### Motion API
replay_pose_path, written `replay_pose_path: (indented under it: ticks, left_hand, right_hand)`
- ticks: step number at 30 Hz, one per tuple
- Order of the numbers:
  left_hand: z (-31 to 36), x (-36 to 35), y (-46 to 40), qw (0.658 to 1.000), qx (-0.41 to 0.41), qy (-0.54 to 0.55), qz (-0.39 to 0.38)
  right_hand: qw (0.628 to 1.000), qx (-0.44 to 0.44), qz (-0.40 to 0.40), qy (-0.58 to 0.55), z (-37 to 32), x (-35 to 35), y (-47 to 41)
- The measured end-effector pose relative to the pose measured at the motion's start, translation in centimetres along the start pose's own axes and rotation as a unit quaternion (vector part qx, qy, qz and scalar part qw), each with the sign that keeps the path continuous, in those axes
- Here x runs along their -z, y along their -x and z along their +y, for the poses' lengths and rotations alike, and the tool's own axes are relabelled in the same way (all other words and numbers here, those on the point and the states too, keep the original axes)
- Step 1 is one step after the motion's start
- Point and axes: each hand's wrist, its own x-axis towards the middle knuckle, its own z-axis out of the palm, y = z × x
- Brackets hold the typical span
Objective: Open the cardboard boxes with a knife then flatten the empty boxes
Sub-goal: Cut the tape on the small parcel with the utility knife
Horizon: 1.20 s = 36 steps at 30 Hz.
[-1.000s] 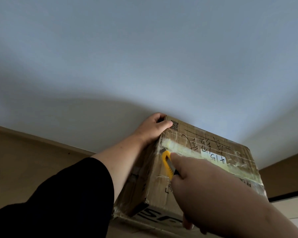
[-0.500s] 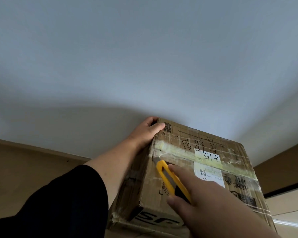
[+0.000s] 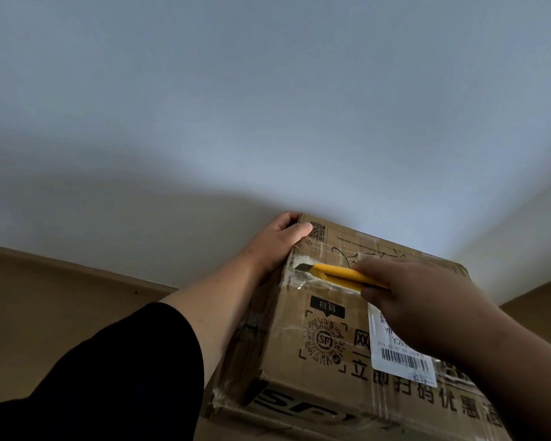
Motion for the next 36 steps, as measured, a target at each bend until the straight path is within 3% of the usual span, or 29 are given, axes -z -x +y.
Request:
replay_pose_path:
  ticks: [17,30,36]
  left_hand:
    - [0.2,-0.2,0.2,1.0,-0.017,0.009,0.015]
    - [0.6,-0.5,0.6,0.999,-0.033,-0.005,-0.006]
    - [0.5,-0.5,0.4,1.0,-0.024,-0.003,-0.001]
  right_hand:
    - [0.999,0.031,-0.025,0.019,-0.3,0.3,-0.7]
    - [0.995,0.037,0.026,0.084,0.8,0.3,0.1]
    - [0.995,0.041,0.014,0.091,1.8,-0.1,-0.2]
